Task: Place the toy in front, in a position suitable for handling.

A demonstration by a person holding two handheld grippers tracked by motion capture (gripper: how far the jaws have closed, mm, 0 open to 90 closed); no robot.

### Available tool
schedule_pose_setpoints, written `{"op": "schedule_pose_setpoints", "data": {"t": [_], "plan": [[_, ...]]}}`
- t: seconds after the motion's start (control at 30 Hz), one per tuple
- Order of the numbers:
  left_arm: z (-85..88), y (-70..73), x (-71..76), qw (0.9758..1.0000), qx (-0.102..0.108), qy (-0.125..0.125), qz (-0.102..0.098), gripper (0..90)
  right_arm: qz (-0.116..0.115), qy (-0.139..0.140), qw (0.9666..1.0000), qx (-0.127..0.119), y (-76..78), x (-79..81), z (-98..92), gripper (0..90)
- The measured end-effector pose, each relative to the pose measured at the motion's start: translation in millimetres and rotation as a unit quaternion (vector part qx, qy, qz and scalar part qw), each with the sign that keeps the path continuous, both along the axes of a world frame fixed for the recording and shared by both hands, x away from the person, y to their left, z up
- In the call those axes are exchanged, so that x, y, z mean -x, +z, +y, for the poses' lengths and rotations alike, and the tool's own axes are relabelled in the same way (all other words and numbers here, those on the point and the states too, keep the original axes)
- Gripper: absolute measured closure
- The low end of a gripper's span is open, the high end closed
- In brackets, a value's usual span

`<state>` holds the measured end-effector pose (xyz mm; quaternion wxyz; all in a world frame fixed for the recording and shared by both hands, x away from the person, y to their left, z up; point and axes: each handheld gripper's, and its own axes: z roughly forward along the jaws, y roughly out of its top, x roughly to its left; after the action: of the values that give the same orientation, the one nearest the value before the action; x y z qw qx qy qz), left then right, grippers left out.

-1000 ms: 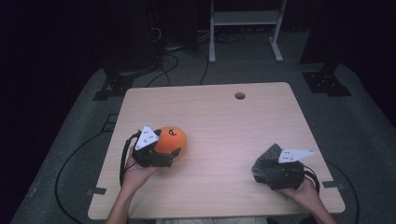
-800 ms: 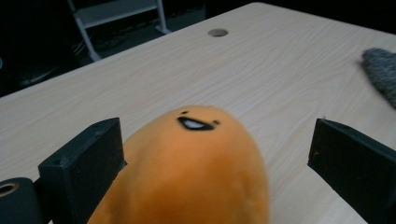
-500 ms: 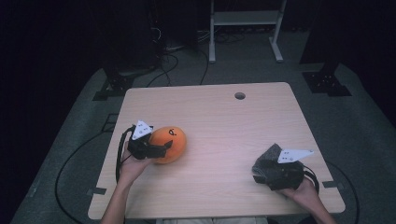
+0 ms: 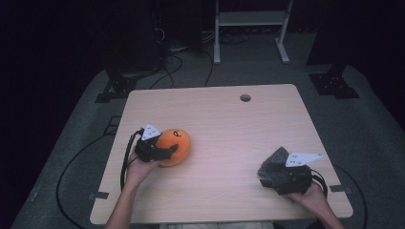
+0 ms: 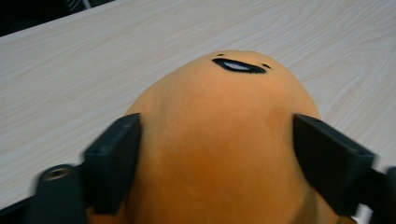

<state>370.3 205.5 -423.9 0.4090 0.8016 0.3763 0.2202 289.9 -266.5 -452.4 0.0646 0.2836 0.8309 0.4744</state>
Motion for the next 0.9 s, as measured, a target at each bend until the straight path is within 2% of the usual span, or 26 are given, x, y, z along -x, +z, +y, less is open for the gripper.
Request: {"op": "schedule_pose_setpoints", "data": {"t": [0.13,0.2,0.27,0.37,0.47,0.67,0.8,0.9], "plan": [[0.2,1.7,1.6,0.9999,0.001,0.013,0.001,37.0,0.000,-0.001,1.0000,0.000,0.2,-0.1,-0.4,25.7],[1.1,4.5,2.2,0.9999,0.000,0.014,0.003,39.0,0.000,-0.002,1.0000,0.000,0.3,-0.2,-0.5,25.6],[1.5,7.3,3.6,0.9999,0.003,0.015,-0.004,45.2,-0.004,-0.005,1.0000,-0.001,1.5,-0.1,-2.3,25.7],[2.7,12.6,5.6,0.9998,0.005,0.016,-0.009,46.1,-0.003,-0.007,1.0000,-0.002,1.7,-0.7,-3.5,25.6],[3.8,19.6,8.7,0.9995,0.023,0.012,-0.020,46.1,-0.003,-0.010,0.9999,-0.004,2.0,-0.9,-4.5,25.6],[-9.1,32.6,16.0,0.9989,0.033,-0.022,-0.025,45.6,-0.004,-0.013,0.9999,-0.005,2.8,-1.8,-6.4,25.6],[-23.6,36.2,19.6,0.9967,0.048,-0.063,-0.016,44.6,-0.007,-0.021,0.9997,-0.010,4.4,-1.2,-10.0,25.6],[-37.1,37.2,23.1,0.9954,0.043,-0.084,-0.019,44.6,-0.008,-0.024,0.9996,-0.012,5.1,-1.0,-12.1,25.6]]}}
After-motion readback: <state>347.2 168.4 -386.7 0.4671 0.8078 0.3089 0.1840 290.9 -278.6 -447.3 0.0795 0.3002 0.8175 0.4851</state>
